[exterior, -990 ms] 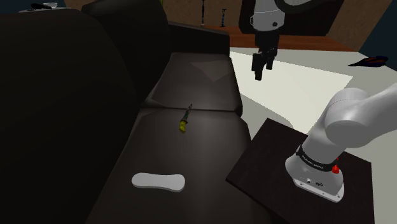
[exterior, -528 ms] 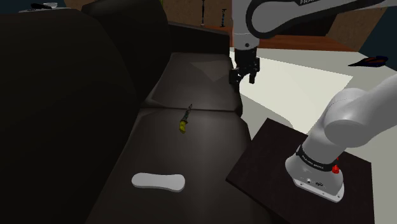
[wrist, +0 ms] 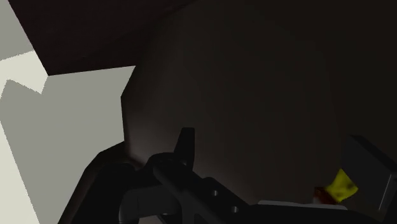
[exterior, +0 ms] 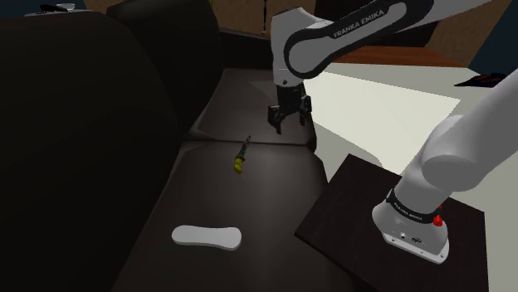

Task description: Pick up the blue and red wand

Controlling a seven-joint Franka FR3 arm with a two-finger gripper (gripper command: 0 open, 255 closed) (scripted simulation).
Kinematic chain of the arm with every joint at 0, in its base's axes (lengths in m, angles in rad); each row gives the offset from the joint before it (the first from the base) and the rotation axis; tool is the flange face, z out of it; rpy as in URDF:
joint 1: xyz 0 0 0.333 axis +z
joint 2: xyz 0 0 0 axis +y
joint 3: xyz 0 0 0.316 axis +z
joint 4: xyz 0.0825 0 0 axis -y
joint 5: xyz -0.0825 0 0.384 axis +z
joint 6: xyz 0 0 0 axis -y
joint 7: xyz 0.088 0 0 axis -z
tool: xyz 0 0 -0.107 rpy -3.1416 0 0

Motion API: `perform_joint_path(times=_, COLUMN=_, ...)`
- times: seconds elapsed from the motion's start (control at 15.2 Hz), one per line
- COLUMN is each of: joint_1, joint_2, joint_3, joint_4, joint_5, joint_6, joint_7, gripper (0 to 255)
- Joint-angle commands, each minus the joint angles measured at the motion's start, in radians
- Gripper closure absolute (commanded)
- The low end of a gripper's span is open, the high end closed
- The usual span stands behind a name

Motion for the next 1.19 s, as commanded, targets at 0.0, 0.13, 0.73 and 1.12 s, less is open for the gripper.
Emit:
perform_joint_path(times=0.0, joint_1=-0.009, joint_2=0.079, joint_3=0.013, joint_4=0.027, joint_5=-0.006, joint_6=0.058, joint_7=0.068, gripper=0)
perform_joint_path(times=0.13, joint_1=-0.015, joint_2=0.158, joint_3=0.022, joint_4=0.063, joint_5=-0.018, joint_6=0.106, joint_7=0.133, gripper=0)
perform_joint_path(times=0.73, joint_1=-0.010, joint_2=0.509, joint_3=0.001, joint_4=0.281, joint_5=-0.093, joint_6=0.261, joint_7=0.406, gripper=0)
perform_joint_path(times=1.12, joint_1=0.014, joint_2=0.732, joint_3=-0.048, joint_4=0.475, joint_5=-0.119, joint_6=0.312, joint_7=0.549, gripper=0)
